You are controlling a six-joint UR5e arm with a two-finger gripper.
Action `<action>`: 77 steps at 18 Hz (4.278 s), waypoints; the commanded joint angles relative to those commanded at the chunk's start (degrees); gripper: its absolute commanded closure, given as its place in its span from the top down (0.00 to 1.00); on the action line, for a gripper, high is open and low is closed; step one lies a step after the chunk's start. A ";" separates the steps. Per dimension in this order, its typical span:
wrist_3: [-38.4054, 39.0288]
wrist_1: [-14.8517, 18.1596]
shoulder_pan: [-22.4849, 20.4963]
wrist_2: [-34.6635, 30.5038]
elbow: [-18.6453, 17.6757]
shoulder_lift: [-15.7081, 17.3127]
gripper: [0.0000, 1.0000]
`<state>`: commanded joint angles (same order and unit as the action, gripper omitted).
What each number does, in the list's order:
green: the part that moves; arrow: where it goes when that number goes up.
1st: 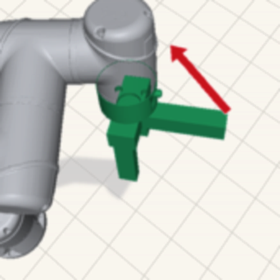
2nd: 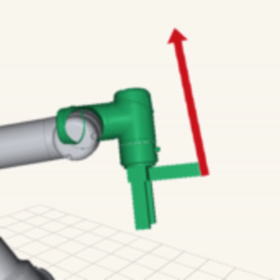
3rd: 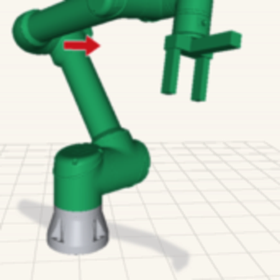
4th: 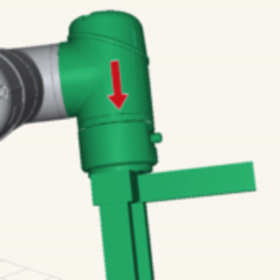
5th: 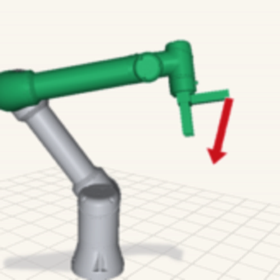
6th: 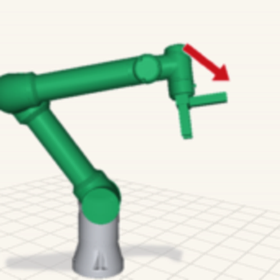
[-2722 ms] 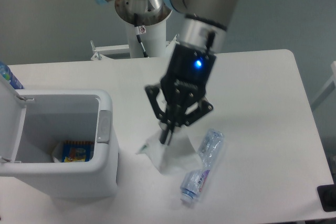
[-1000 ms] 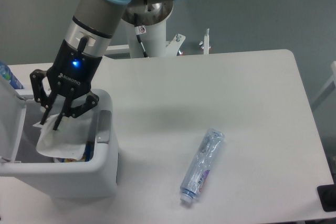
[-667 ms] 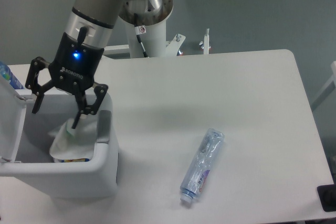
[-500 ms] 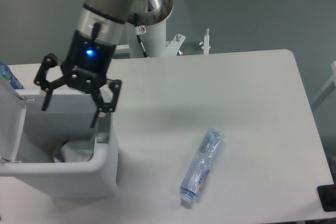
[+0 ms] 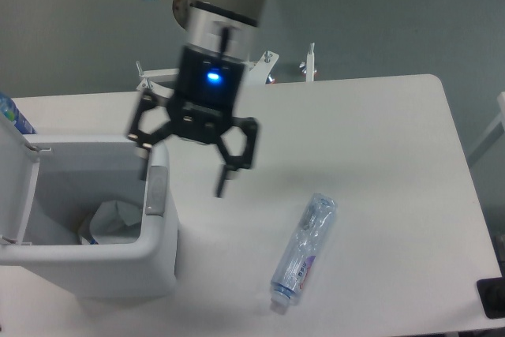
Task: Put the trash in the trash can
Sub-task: 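Move the gripper over the water bottle and lower it, then close the gripper around the bottle's cap end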
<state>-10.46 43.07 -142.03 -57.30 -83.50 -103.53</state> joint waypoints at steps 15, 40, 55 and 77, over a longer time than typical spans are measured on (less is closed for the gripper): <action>-29.60 1.67 -2.20 -17.47 3.61 -16.70 1.00; -43.59 12.39 2.54 -29.09 0.45 -23.21 1.00; -43.59 9.05 2.54 -30.94 -0.08 -25.50 1.00; -43.51 8.61 2.54 -31.03 -0.96 -25.59 0.73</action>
<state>-53.96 51.68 -139.48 -88.33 -84.46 -129.11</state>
